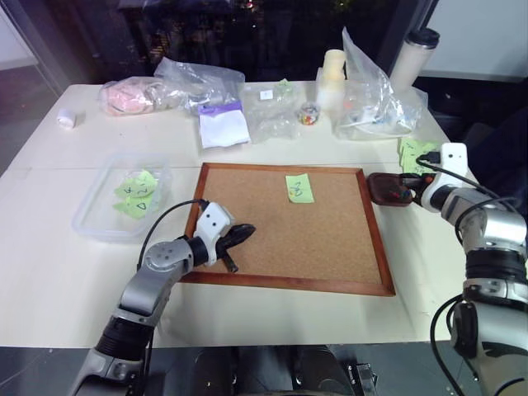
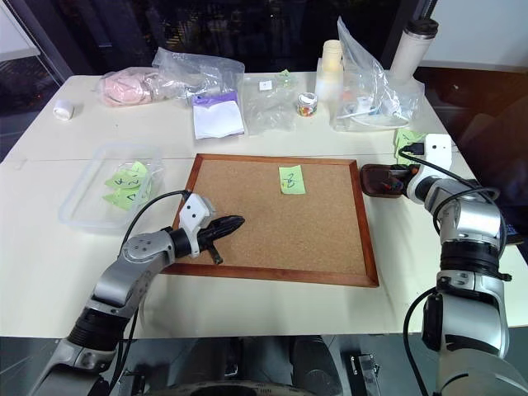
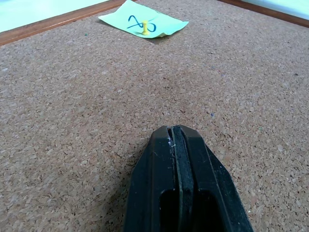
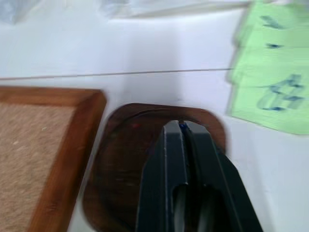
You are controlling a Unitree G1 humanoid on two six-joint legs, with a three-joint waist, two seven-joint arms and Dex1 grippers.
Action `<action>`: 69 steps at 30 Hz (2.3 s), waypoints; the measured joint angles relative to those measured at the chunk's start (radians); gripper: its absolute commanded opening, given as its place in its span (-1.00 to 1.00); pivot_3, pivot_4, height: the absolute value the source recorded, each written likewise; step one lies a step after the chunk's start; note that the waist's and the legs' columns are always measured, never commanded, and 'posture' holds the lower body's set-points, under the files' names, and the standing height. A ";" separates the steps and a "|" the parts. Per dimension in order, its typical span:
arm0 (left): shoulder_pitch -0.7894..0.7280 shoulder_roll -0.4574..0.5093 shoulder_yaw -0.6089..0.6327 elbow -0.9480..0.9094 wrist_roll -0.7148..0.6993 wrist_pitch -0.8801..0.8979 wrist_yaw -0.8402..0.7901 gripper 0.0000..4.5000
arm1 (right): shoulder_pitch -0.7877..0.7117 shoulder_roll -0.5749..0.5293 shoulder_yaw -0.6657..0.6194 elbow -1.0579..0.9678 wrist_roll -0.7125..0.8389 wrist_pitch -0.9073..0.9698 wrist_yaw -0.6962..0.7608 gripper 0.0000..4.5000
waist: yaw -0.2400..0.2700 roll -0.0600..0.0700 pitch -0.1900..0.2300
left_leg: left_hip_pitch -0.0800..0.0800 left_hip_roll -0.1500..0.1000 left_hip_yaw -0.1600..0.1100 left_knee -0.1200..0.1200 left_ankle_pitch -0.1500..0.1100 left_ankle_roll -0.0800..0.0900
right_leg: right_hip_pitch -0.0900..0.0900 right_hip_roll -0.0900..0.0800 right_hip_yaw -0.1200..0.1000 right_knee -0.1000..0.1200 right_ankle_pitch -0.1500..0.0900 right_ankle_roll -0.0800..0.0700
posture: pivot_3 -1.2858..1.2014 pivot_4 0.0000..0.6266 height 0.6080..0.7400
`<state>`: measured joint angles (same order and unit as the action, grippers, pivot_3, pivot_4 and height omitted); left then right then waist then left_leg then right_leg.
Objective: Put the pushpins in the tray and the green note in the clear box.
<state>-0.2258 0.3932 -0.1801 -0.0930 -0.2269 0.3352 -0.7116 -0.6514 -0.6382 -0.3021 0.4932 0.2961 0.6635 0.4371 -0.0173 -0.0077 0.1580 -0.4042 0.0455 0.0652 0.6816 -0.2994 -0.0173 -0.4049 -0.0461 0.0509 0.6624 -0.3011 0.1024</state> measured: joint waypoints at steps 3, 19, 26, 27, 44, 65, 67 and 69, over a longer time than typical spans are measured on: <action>-0.004 -0.001 0.000 0.001 0.000 0.000 -0.001 -1.00 | 0.000 0.000 0.001 0.014 -0.001 -0.001 0.000 -0.99 | 0.000 0.000 0.000 | 0.000 0.000 0.001 0.000 0.000 0.000 | 0.000 0.000 0.000 0.000 0.000 0.000 | 0.03 -0.52 1.00; -0.004 -0.002 -0.001 0.007 0.001 -0.012 -0.002 -1.00 | 0.003 0.002 0.035 -0.014 -0.004 0.009 0.026 0.71 | 0.002 0.000 0.000 | 0.000 0.000 0.000 0.000 0.000 0.000 | 0.000 0.000 0.000 0.000 0.000 0.000 | 0.03 -0.52 1.00; -0.005 -0.002 -0.002 0.010 0.001 -0.014 -0.004 -1.00 | 0.003 0.003 0.082 -0.160 0.007 0.060 0.077 0.71 | 0.003 0.000 0.000 | 0.000 0.001 0.000 0.000 0.000 0.000 | 0.000 0.000 0.000 0.000 0.000 0.000 | 0.03 -0.52 1.00; -0.005 -0.002 -0.002 0.010 0.001 -0.014 -0.004 -1.00 | 0.003 0.007 0.089 -0.188 0.014 0.073 0.081 0.71 | 0.002 0.000 0.000 | 0.000 0.001 0.000 0.000 0.000 0.000 | 0.000 0.000 0.000 0.000 0.000 0.000 | 0.03 -0.52 1.00; -0.007 -0.002 -0.002 0.010 0.002 -0.016 -0.003 -1.00 | 0.009 0.214 0.331 -0.409 0.030 0.141 0.110 0.60 | 0.003 0.000 0.000 | -0.001 0.001 -0.001 0.000 0.000 0.000 | 0.000 -0.001 0.000 0.000 0.000 0.000 | 0.03 -0.52 1.00; 0.010 -0.001 -0.001 -0.009 0.002 -0.013 0.021 -1.00 | -0.019 0.274 0.416 -0.265 -0.092 0.006 0.122 0.33 | -0.001 0.000 0.000 | -0.001 0.001 0.000 0.000 0.000 0.000 | -0.001 0.000 0.000 0.000 0.000 0.000 | 0.03 -0.52 1.00; 0.011 -0.001 -0.001 -0.010 0.002 -0.013 0.022 -1.00 | -0.019 0.274 0.418 -0.259 -0.100 0.003 0.128 0.33 | -0.001 0.000 0.000 | -0.001 0.001 0.000 0.000 0.000 0.000 | -0.001 0.000 0.000 0.000 0.000 0.000 | 0.03 -0.52 1.00; 0.013 -0.001 -0.001 -0.011 0.002 -0.013 0.023 -1.00 | -0.019 0.274 0.433 -0.251 -0.117 -0.016 0.135 0.09 | -0.001 0.000 0.000 | -0.001 0.001 0.000 0.000 0.000 0.000 | -0.001 0.000 0.000 0.000 0.000 0.000 | 0.03 -0.52 1.00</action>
<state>-0.2132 0.3921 -0.1810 -0.1044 -0.2251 0.3220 -0.6888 -0.6705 -0.3647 0.1306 0.2424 0.1789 0.6478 0.5716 -0.0181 -0.0075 0.1579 -0.4049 0.0467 0.0647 0.6815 -0.2995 -0.0172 -0.4056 -0.0466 0.0505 0.6622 -0.3012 0.1024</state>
